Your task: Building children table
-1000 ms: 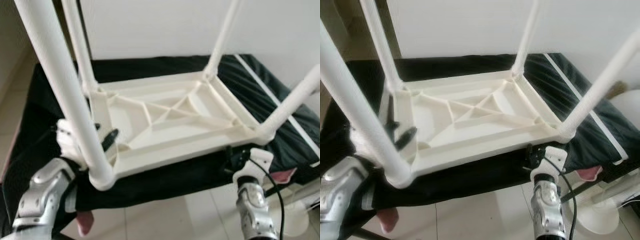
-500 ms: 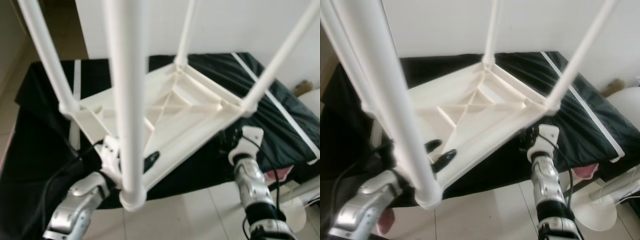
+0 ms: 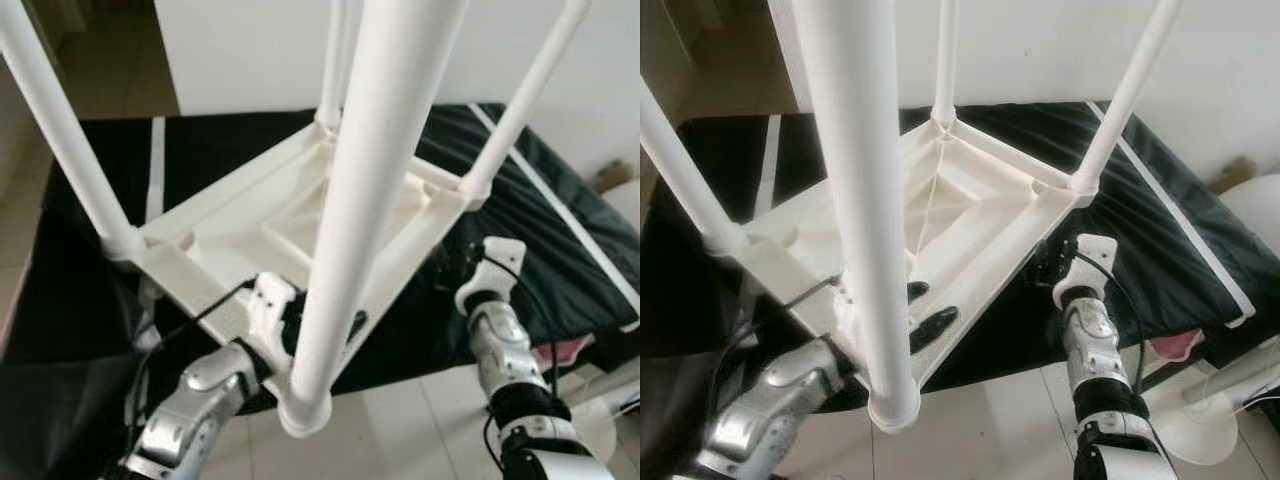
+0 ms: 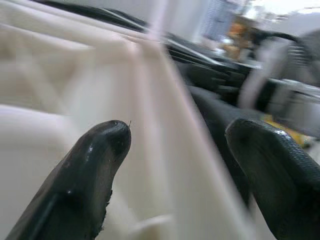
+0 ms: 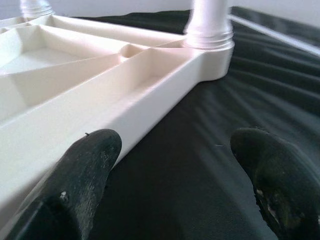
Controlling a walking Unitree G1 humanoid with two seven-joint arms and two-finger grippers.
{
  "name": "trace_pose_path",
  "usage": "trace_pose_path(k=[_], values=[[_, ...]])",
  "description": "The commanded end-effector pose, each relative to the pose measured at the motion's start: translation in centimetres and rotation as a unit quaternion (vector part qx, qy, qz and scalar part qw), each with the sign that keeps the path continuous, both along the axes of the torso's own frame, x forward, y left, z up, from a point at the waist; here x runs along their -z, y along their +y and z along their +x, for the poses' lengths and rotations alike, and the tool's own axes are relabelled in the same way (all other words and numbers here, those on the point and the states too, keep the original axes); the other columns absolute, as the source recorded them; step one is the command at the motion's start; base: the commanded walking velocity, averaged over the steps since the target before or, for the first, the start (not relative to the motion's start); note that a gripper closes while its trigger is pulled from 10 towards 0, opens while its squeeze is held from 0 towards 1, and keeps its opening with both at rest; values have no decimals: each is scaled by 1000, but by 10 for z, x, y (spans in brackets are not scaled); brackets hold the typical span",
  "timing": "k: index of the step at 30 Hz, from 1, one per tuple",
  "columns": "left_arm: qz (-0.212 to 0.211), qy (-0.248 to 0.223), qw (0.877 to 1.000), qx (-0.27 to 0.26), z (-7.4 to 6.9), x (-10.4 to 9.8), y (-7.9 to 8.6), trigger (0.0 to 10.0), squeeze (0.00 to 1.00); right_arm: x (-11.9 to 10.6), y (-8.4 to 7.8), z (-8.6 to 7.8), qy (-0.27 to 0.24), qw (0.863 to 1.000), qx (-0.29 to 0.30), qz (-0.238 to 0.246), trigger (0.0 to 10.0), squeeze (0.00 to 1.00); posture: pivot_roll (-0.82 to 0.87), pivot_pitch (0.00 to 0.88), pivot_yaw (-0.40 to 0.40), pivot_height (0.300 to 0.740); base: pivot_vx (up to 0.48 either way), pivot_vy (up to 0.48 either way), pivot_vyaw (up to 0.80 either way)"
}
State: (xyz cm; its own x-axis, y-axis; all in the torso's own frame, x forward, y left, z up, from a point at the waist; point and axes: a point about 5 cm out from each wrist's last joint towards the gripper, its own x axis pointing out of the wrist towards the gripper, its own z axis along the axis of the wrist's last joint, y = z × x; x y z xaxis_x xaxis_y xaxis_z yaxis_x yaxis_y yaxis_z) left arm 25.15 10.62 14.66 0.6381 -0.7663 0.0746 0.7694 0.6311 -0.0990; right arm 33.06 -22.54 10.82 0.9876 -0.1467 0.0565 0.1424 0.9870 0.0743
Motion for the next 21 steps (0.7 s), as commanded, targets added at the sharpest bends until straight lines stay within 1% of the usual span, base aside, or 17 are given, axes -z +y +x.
trace_pose_path(k=[1, 2, 4, 6, 7, 9, 10, 11, 13, 16, 18, 19, 20, 21], values=[[5, -7, 1000, -8, 2, 0, 7, 10000, 0, 1, -7, -4, -6, 1000, 11, 6, 10000, 0, 70, 72, -68, 740, 0, 0, 0], [7, -11, 1000, -12, 3, -2, 12, 10000, 0, 1, -9, -5, -8, 1000, 12, 5, 10000, 0, 70, 72, -68, 740, 0, 0, 0], [18, -25, 999, -14, 3, -9, 30, 10000, 0, 4, -13, -10, -6, 1000, 5, -5, 10000, 0, 65, 72, -72, 740, 0, 0, 0], [23, -32, 999, -12, 4, -13, 40, 10000, 0, 6, -15, -14, -1, 1000, -1, -10, 10000, 0, 69, 69, -76, 740, 0, 0, 0], [24, -32, 999, -11, 4, -15, 42, 10000, 0, 7, -16, -15, 1, 1000, -2, -10, 10000, 0, 69, 69, -76, 740, 0, 0, 0], [43, -35, 998, 10, 1, -17, 43, 10000, 0, 8, -18, -18, 5, 1000, -2, -11, 10000, 0, 69, 68, -75, 740, 0, 0, 0], [49, -33, 998, 31, -3, -18, 43, 10000, 0, 8, -19, -19, 6, 1000, -4, -10, 10000, 0, 66, 69, -76, 740, 0, 0, 0], [49, -33, 998, 31, -3, -18, 43, 10000, 0, 8, -19, -19, 6, 1000, -4, -10, 10000, 0, 66, 69, -76, 740, 0, 0, 0], [46, -31, 997, 62, -11, -20, 42, 10000, 0, 8, -13, -20, 10, 1000, -20, -13, 10000, 0, 64, 69, -75, 740, 0, 0, 0], [42, -30, 996, 72, -13, -22, 41, 10000, 0, 8, -10, -20, 11, 999, -30, -13, 10000, 0, 62, 72, -74, 740, 0, 0, 0], [35, -24, 996, 82, -16, -22, 38, 10000, 0, 9, -4, -18, 15, 999, -41, -22, 10000, 0, 62, 72, -74, 740, 0, 0, 0], [34, -23, 995, 86, -18, -22, 35, 10000, 0, 9, 1, -18, 16, 998, -49, -35, 10000, 0, 62, 79, -74, 740, 0, 0, 0], [34, -23, 995, 86, -18, -22, 35, 10000, 0, 9, 1, -18, 16, 998, -49, -35, 10000, 0, 62, 79, -74, 740, 0, 0, 0], [30, -20, 995, 89, -19, -21, 31, 10000, 0, 10, 6, -18, 16, 997, -59, -43, 10000, 0, 63, 79, -75, 740, 0, 0, 0]])
